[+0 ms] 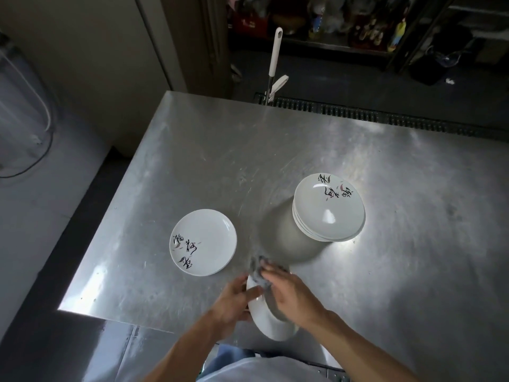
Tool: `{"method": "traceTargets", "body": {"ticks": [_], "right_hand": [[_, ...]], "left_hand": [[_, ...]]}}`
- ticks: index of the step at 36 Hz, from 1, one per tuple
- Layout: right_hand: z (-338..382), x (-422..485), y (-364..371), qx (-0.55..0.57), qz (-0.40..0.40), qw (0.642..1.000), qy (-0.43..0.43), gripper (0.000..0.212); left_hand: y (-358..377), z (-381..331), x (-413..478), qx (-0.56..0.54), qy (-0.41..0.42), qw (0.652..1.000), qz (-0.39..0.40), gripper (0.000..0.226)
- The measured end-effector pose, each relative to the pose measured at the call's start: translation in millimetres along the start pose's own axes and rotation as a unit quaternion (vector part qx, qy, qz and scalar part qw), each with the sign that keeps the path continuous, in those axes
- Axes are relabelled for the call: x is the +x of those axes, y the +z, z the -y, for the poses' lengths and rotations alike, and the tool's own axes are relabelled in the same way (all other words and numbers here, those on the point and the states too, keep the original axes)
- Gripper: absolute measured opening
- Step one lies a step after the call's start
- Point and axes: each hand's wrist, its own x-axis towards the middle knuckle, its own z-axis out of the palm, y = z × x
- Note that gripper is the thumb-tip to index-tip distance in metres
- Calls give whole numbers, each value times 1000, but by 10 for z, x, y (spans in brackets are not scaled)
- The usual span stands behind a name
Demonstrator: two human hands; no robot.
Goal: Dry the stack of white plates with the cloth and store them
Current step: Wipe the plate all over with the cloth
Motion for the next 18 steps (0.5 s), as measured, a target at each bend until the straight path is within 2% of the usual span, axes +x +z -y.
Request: {"method": "traceTargets", "body": {"ticks": [2, 4, 6, 8, 9, 15, 18], "right_hand": [[-6, -68, 44, 7, 44, 998, -48, 57], [-72, -64, 10, 17, 30, 999, -35, 63], [-157, 5, -34, 27, -34, 998, 42, 66], [-213, 60, -84, 43, -86, 984, 148, 60], [-232, 70, -89, 51, -99, 979, 171, 56], [-94, 36, -26, 70, -83, 991, 78, 57], [52, 64, 50, 77, -31, 997, -7, 55]], "left_hand": [[-1, 29, -1, 7, 1, 1000, 4, 41], [6, 56, 6, 4, 9, 1000, 0, 45], [14, 116, 16, -36, 26, 999, -30, 49], [34, 185, 25, -104, 30, 992, -71, 50], [47, 203, 29, -128, 29, 988, -79, 50], [-16, 168, 70, -150, 44, 987, -39, 41], [10, 121, 63, -145, 64, 987, -32, 46]]}}
